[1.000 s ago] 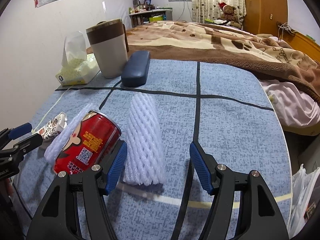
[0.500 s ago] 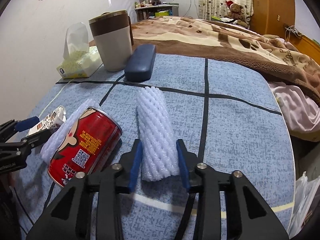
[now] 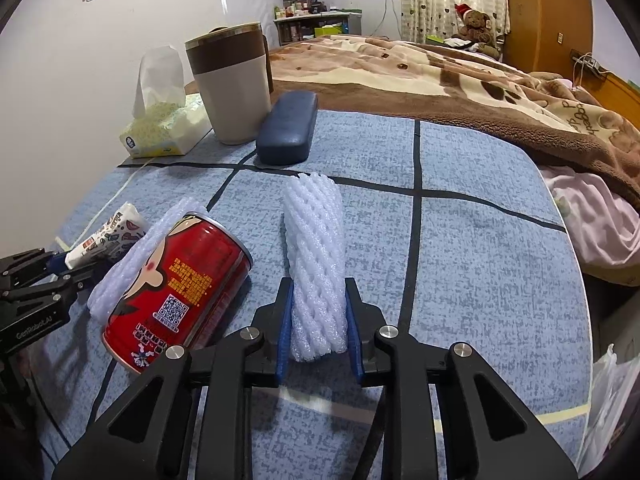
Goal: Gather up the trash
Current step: 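Grasp the printed paper cup with the left tool while the right tool grasps the foam sleeve, then carry the paper cup with the left tool while the right tool carries the foam sleeve over the bin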
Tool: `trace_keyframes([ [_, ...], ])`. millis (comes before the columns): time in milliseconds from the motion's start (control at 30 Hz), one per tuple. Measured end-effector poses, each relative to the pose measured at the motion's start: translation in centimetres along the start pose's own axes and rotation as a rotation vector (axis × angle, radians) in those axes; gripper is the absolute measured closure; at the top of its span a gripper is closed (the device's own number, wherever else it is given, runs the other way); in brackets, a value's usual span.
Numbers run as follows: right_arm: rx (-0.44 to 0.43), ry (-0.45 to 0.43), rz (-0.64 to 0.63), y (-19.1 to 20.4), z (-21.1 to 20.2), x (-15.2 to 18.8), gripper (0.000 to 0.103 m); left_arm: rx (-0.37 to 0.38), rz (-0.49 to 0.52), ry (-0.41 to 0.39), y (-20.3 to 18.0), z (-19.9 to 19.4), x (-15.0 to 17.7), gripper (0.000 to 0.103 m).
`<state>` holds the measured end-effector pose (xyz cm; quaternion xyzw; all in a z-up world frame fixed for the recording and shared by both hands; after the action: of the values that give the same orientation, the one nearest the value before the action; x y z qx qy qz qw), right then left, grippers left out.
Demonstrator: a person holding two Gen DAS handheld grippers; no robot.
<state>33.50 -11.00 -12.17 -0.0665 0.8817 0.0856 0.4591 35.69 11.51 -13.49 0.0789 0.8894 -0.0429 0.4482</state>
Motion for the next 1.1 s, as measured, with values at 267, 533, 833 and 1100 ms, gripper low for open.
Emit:
trace_keyframes([
  [267,0.002,-0.017,0.002,0.0,-0.7,-0.1,0.080,-0.019,-0.008,-0.042,0.0,-1.4,-0.3,0.075],
  [533,0.003,-0.056,0.025,-0.1,-2.3,-0.5,0.080,-0.020,-0.010,-0.082,-0.9,-3.7,-0.9,0.075],
  [833,0.000,-0.118,0.044,-0.8,-5.6,-1.1,0.080,-0.020,0.002,-0.131,-3.3,-7.2,-1.2,0.075],
  [1100,0.016,-0.163,0.075,-2.3,-8.5,-1.0,0.080,0.004,0.000,-0.174,-6.2,-10.3,-1.7,0.075],
])
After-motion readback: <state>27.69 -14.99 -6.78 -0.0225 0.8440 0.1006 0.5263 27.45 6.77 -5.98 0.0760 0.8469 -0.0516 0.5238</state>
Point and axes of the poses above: each gripper's, at about its wrist camera, not at the fingertips, and z roughly the way its jaws point, y to its left, x to its underside, the point moved 7 cm from there along z, roughly the way its jaws point, and after that the axes turned 15 degrees about -y, right-handed, at the moved point
